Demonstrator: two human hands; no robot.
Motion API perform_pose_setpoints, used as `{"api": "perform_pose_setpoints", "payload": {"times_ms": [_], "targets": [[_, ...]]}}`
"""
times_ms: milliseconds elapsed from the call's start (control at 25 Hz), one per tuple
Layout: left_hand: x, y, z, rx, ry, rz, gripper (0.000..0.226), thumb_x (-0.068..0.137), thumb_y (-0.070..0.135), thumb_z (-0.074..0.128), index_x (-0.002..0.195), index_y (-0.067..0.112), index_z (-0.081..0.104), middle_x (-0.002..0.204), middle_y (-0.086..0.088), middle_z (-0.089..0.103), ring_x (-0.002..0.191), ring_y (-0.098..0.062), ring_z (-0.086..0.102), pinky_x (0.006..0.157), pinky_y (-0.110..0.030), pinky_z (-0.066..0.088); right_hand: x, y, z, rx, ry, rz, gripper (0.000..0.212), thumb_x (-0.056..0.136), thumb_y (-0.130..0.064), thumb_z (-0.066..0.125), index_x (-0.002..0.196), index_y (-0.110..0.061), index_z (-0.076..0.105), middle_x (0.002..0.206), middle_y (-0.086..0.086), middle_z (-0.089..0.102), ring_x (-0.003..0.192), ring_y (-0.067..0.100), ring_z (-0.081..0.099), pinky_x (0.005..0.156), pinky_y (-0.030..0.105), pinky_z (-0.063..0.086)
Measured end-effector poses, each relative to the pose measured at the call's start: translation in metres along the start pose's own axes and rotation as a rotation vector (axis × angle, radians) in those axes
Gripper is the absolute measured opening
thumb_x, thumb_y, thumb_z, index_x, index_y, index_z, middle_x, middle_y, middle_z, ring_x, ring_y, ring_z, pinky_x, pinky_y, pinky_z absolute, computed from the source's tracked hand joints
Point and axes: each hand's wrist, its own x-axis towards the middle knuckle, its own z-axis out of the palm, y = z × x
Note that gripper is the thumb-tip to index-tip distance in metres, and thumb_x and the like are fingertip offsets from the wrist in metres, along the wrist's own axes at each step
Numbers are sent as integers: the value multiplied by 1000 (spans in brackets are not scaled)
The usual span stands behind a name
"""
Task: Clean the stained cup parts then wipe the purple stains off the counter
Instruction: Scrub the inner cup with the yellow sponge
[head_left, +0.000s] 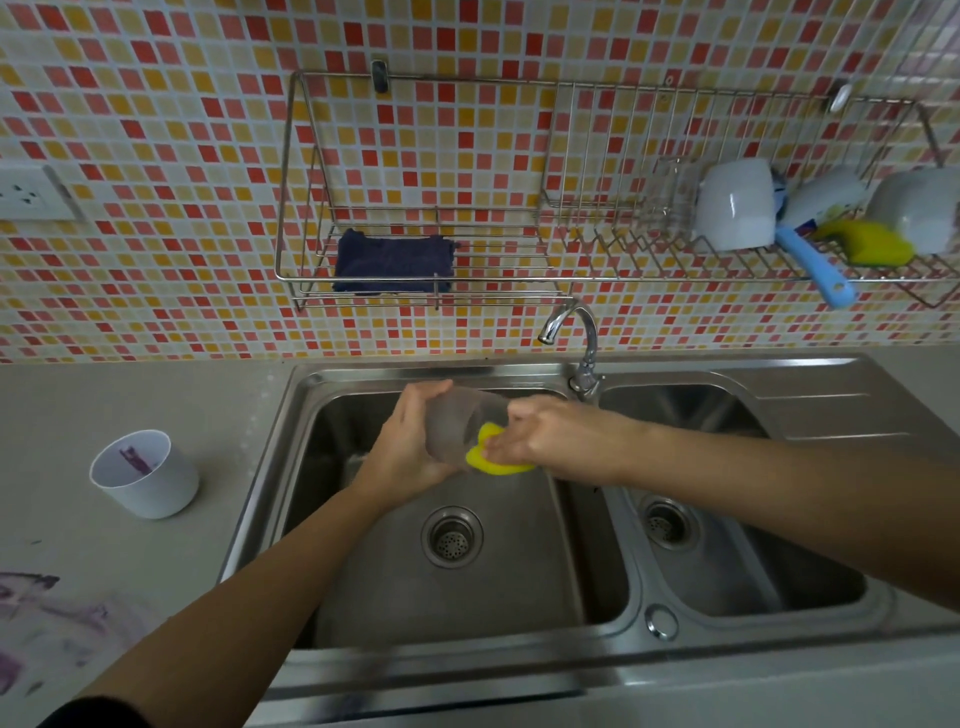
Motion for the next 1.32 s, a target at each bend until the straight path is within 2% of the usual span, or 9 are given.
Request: {"api": "perform_pose_setpoints", "payload": {"times_ms": [240,360,480,640,760,880,1000,1240,1320], "targets": [[0,6,7,-75,13,-56,92,56,25,89,131,10,36,130,-2,45,115,-9,46,85,-3,33,-7,-10,-6,-57,82,-36,27,84,-7,52,105,-9,68,97,-1,72,64,19,53,62,26,42],[-3,7,14,-134,37,-111,89,56,18,88,128,17,35,127,-1,47,114,-10,49,86,-4,37,-13,-8,-2,-190,46,-66,27,80,-4,59,106,-10,68,93,0,73,66,19,56,63,27,46],[-2,11,22,-176,32,-106,88,53,21,84,125,25,33,125,1,49,114,-10,51,87,-2,37,-14,-4,0,-295,11,-43,33,85,-5,40,94,-13,70,90,-2,73,73,18,65,68,30,53],[2,7,11,-231,-166,-57,103,56,17,89,138,27,27,133,13,42,120,-7,51,90,-15,48,-21,12,-12,-342,21,-171,32,87,-4,41,87,-16,71,88,-4,72,82,16,66,75,29,53],[5,8,13,-136,-204,23,102,56,23,87,140,25,30,131,12,48,120,-3,50,96,-11,41,-20,13,-10,-371,55,-199,36,93,-3,36,86,-14,70,87,-2,71,82,18,64,74,30,52],[0,9,23,-137,-91,-39,90,57,22,85,133,20,37,125,7,52,113,-7,53,95,-20,44,-14,-6,2,-101,42,46,27,85,-4,46,96,-11,70,93,1,72,81,22,63,71,32,54],[-9,2,27,-186,-27,-103,92,58,15,88,133,17,36,121,5,53,108,-8,55,87,-8,44,-19,-16,2,288,-41,185,49,72,7,64,117,-12,64,110,3,70,91,24,62,79,34,53],[-1,11,37,-218,-22,-92,88,60,10,86,128,30,35,116,21,51,103,13,53,83,-3,41,-21,-14,2,-166,-32,60,13,76,-16,66,86,-23,69,83,-9,71,74,13,62,69,25,49],[0,10,38,-256,-55,-92,89,60,6,85,125,38,33,119,18,51,104,4,57,80,-9,48,-25,-12,4,-231,-28,2,11,78,-14,61,77,-24,67,74,-10,68,71,12,58,67,23,48]]}}
